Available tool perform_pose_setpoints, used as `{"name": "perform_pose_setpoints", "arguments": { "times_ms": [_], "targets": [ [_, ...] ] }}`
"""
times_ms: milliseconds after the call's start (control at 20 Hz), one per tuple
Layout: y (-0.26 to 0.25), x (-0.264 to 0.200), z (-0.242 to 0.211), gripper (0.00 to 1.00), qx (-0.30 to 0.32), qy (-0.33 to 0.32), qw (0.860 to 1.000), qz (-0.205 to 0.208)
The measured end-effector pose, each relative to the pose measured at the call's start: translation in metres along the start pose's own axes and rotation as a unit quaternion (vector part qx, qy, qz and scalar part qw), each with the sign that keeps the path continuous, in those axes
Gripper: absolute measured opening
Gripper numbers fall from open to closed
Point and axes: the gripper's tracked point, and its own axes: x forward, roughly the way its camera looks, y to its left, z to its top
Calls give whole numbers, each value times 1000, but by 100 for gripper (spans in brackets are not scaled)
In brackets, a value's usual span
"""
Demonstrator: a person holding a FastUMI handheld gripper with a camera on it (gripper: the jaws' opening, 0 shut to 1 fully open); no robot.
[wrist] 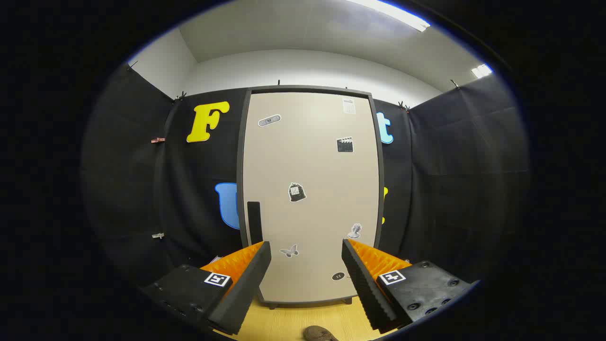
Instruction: Open the shoe cabinet door, grab the shoes and put them into the shoe cabinet, then close the shoe cabinet door.
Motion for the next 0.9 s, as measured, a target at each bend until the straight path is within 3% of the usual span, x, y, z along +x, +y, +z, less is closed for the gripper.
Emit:
{"name": "perform_pose_setpoints", "arguments": {
  "times_ms": [900],
  "targets": [
    [5,9,-5,98,1,7,1000,2]
  ]
}}
